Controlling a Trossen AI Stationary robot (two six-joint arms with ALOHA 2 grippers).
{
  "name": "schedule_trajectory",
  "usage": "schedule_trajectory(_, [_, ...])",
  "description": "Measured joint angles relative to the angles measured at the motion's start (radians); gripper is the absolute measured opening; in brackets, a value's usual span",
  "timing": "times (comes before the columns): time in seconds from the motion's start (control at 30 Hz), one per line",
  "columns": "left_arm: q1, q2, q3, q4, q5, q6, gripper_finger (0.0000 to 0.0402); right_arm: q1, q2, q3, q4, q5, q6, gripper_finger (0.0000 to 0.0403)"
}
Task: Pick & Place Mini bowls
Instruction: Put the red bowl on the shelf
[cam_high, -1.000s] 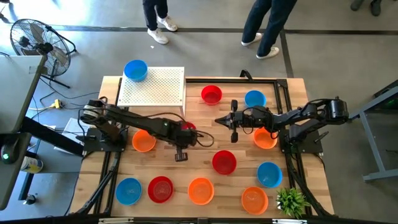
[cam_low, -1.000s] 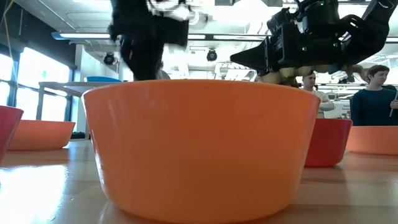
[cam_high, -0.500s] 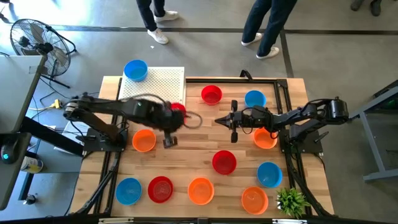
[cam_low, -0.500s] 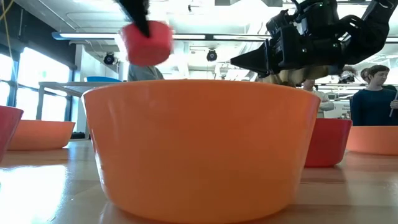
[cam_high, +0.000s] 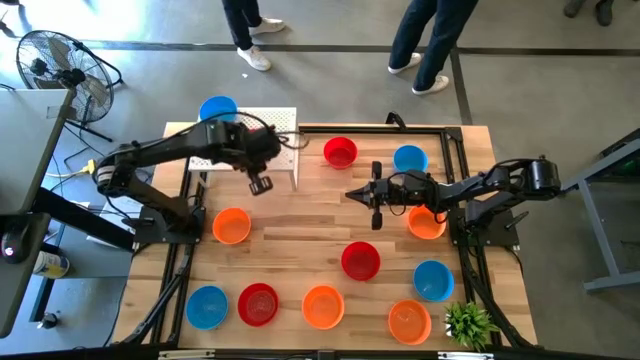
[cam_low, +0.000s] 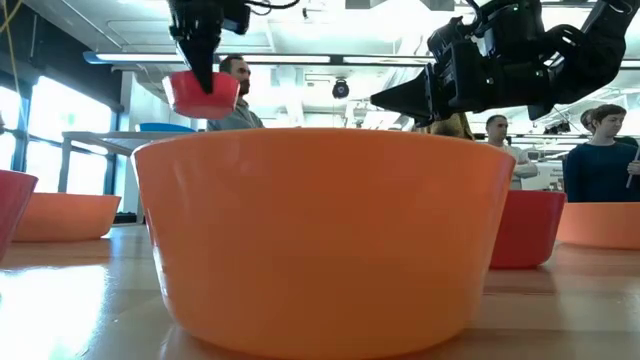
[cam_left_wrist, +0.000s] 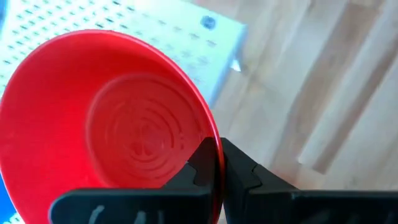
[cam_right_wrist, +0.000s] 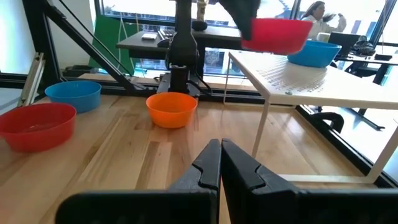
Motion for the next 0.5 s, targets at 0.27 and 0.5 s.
schedule_trajectory(0.27, [0.146, -0.046, -0.14, 0.007, 0.009, 0.06, 0.0001, 0.009, 0.0, 0.0, -0.005, 0.001, 0.009, 0.0])
schedule_trajectory(0.5, [0.223, -0.103, -0.214, 0.076, 0.067, 0.087, 0.0001, 0.033, 0.0, 0.0, -0.009, 0.003, 0.002, 0.0])
